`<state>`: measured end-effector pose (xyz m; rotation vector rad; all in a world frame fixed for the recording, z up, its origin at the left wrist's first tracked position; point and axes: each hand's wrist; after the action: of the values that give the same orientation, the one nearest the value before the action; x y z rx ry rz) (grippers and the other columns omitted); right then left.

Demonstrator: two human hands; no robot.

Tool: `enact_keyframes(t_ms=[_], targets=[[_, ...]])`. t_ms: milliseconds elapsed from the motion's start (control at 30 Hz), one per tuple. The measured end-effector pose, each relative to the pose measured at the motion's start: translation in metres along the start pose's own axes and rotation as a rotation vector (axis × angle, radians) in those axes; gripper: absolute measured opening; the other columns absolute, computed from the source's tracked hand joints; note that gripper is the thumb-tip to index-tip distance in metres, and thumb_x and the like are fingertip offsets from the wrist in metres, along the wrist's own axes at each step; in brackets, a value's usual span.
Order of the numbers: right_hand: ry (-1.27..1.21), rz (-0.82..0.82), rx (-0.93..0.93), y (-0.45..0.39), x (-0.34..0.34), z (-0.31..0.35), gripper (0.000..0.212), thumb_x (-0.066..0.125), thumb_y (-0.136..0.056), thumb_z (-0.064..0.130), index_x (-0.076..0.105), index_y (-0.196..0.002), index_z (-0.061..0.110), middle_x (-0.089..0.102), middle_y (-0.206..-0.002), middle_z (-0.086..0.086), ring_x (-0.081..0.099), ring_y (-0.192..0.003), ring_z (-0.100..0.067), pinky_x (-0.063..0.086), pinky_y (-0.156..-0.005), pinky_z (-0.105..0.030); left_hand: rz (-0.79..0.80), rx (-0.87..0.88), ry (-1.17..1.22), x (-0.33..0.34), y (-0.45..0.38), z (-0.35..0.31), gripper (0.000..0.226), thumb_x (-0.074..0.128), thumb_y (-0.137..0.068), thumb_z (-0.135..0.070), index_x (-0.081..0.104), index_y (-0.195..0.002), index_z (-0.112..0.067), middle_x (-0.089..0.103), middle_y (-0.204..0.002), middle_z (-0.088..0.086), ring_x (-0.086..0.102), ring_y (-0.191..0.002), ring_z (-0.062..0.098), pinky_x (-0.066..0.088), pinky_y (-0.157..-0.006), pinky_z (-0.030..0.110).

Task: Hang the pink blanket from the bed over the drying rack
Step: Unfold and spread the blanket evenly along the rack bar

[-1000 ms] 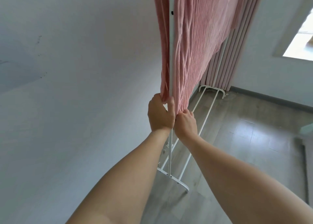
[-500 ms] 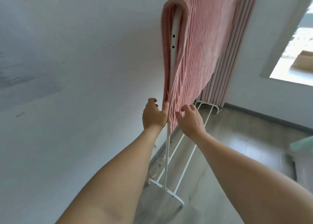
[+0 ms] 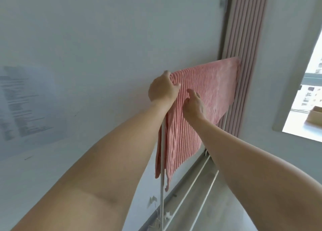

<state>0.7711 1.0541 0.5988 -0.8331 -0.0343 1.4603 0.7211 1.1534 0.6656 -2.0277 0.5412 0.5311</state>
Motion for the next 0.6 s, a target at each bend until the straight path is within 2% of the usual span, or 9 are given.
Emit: enact_keyframes(t_ms=[67, 167, 300, 367, 400, 433, 500, 567, 600], targets=[[-0.026, 0.029, -0.037, -0.021, -0.005, -0.002, 0.058, 0.036, -0.093, 0.0, 0.041, -0.145, 0.027, 0.044, -0.143, 0.005, 0.059, -0.108, -0.022, 0.056, -0.087, -0.045, -0.081, 0.019, -0.05, -0.002, -0.009, 0.003, 0.022, 0.056, -0.093, -0.034, 0.068, -0.097, -0.016, 0.073, -0.094, 0.004, 0.068, -0.092, 0.03, 0.05, -0.074, 0.034], [-0.021, 0.042, -0.123, -0.056, -0.013, 0.001, 0.07, 0.038, -0.085, -0.008, 0.038, -0.146, 0.026, 0.039, -0.146, 0.006, 0.048, -0.122, -0.022, 0.048, -0.097, -0.043, -0.214, 0.056, -0.137, -0.018, -0.017, 0.016, 0.019, 0.049, -0.089, -0.015, 0.066, -0.079, -0.015, 0.071, -0.079, 0.005, 0.065, -0.077, 0.032, 0.048, -0.066, 0.035], [0.095, 0.075, -0.287, -0.094, -0.022, 0.02, 0.069, 0.043, -0.082, -0.002, 0.038, -0.146, 0.026, 0.031, -0.156, -0.001, 0.025, -0.143, -0.026, 0.029, -0.115, -0.047, -0.418, 0.088, -0.24, -0.048, -0.027, 0.037, 0.021, 0.045, -0.089, -0.004, 0.065, -0.087, -0.007, 0.069, -0.078, 0.011, 0.063, -0.073, 0.034, 0.047, -0.066, 0.039], [0.158, 0.151, -0.467, -0.105, -0.019, 0.028, 0.046, 0.047, -0.086, 0.011, 0.055, -0.13, 0.022, 0.052, -0.137, -0.004, 0.035, -0.137, -0.026, 0.025, -0.113, -0.043, -0.495, 0.145, -0.283, -0.051, -0.026, 0.023, 0.021, 0.047, -0.093, -0.012, 0.066, -0.093, -0.005, 0.067, -0.086, 0.012, 0.063, -0.079, 0.034, 0.05, -0.069, 0.04], [0.179, 0.185, -0.531, -0.108, -0.018, 0.032, 0.032, 0.046, -0.088, 0.017, 0.063, -0.115, 0.021, 0.061, -0.12, -0.001, 0.044, -0.128, -0.025, 0.025, -0.109, -0.041, -0.476, 0.167, -0.287, -0.045, -0.026, 0.005, 0.026, 0.048, -0.094, -0.022, 0.068, -0.096, -0.006, 0.067, -0.091, 0.012, 0.063, -0.084, 0.033, 0.052, -0.072, 0.04], [0.211, 0.213, -0.576, -0.109, -0.014, 0.034, 0.024, 0.045, -0.089, 0.022, 0.065, -0.103, 0.021, 0.064, -0.107, 0.002, 0.049, -0.119, -0.022, 0.025, -0.104, -0.039, -0.381, 0.158, -0.292, -0.038, -0.024, -0.014, 0.035, 0.05, -0.095, -0.035, 0.068, -0.103, -0.007, 0.068, -0.098, 0.011, 0.064, -0.09, 0.032, 0.053, -0.075, 0.04], [0.28, 0.2, -0.637, -0.111, -0.01, 0.034, 0.023, 0.041, -0.093, 0.031, 0.062, -0.099, 0.024, 0.061, -0.099, 0.007, 0.052, -0.109, -0.017, 0.025, -0.096, -0.036, -0.077, 0.075, -0.385, -0.025, -0.026, -0.042, 0.053, 0.049, -0.092, -0.058, 0.065, -0.11, -0.01, 0.069, -0.103, 0.007, 0.065, -0.095, 0.028, 0.052, -0.077, 0.037], [0.277, 0.174, -0.677, -0.113, -0.008, 0.028, 0.022, 0.042, -0.094, 0.031, 0.06, -0.103, 0.023, 0.058, -0.1, 0.006, 0.051, -0.106, -0.017, 0.024, -0.095, -0.035, 0.143, -0.027, -0.453, -0.019, -0.028, -0.046, 0.05, 0.047, -0.094, -0.061, 0.061, -0.091, -0.014, 0.067, -0.09, 0.003, 0.065, -0.086, 0.027, 0.045, -0.069, 0.034], [0.251, 0.177, -0.687, -0.115, -0.009, 0.025, 0.018, 0.043, -0.092, 0.026, 0.058, -0.102, 0.022, 0.056, -0.099, 0.005, 0.05, -0.105, -0.018, 0.024, -0.095, -0.035, 0.196, -0.047, -0.48, -0.02, -0.028, -0.041, 0.048, 0.046, -0.096, -0.061, 0.056, -0.081, -0.016, 0.065, -0.085, 0.002, 0.064, -0.081, 0.026, 0.043, -0.066, 0.033]])
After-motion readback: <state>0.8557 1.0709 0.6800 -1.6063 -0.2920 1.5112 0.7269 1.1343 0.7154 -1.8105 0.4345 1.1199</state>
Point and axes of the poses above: each hand's wrist, its own y-axis away from the middle knuckle, its own x-axis out of the palm, z = x × y
